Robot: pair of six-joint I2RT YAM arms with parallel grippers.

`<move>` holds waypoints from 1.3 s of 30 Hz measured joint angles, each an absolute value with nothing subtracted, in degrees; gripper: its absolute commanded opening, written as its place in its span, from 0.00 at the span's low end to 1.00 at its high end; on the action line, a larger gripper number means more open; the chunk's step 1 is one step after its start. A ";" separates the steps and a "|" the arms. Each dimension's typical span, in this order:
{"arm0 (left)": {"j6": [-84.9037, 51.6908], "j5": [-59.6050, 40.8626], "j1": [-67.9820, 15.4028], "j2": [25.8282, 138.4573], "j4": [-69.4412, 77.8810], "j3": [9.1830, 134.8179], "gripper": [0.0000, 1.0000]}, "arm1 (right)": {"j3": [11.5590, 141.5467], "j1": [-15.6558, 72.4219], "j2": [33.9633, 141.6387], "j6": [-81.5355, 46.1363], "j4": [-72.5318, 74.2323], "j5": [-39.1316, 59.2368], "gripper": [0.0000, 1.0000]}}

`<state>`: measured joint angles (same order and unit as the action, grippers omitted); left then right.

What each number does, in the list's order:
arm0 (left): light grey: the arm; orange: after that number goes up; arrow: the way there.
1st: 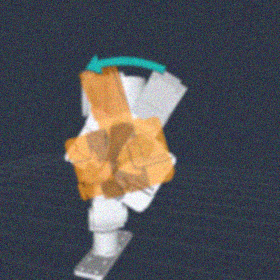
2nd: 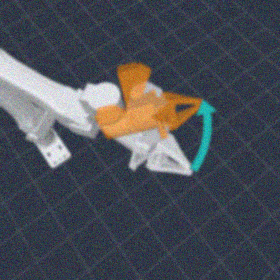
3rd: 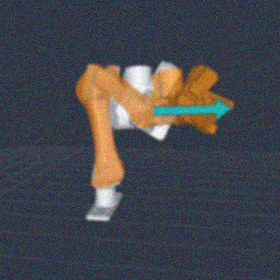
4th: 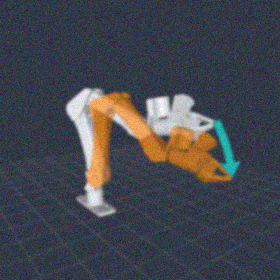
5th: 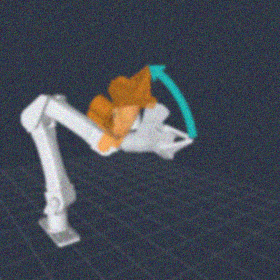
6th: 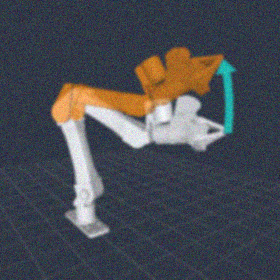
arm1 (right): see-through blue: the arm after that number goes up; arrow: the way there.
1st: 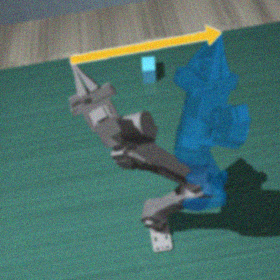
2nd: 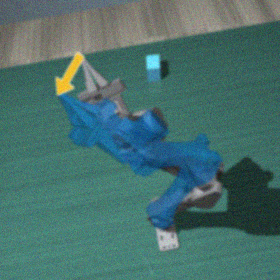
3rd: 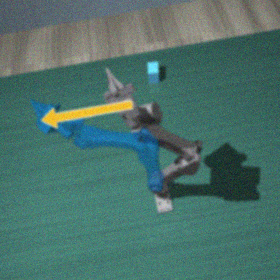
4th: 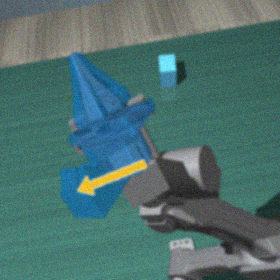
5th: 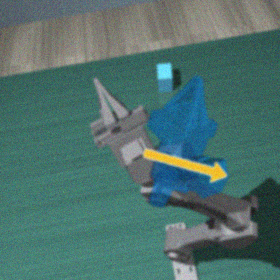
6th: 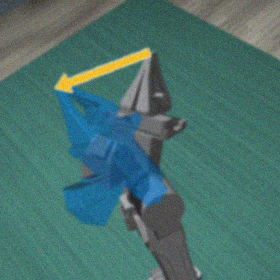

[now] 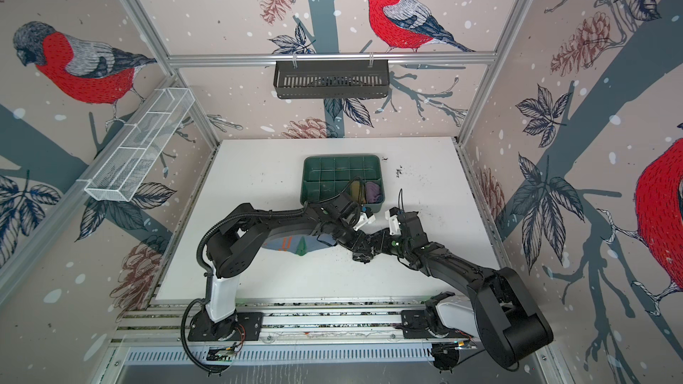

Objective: Roll the socks

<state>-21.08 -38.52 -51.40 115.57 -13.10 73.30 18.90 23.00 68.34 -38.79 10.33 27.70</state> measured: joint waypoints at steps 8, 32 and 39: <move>-21.04 -38.48 -51.03 115.28 -13.04 73.30 0.22 | 19.73 23.49 67.64 -38.61 10.44 28.01 0.03; -21.15 -38.37 -49.21 116.07 -12.25 73.03 0.21 | 21.12 23.53 66.59 -37.41 12.12 27.94 0.12; -21.65 -38.46 -48.84 115.13 -10.57 71.57 0.21 | 19.75 23.57 66.65 -37.36 9.04 28.27 0.05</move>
<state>-21.65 -38.46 -48.84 115.13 -10.57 71.57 19.75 23.57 66.65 -37.36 9.04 28.27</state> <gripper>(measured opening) 0.211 0.053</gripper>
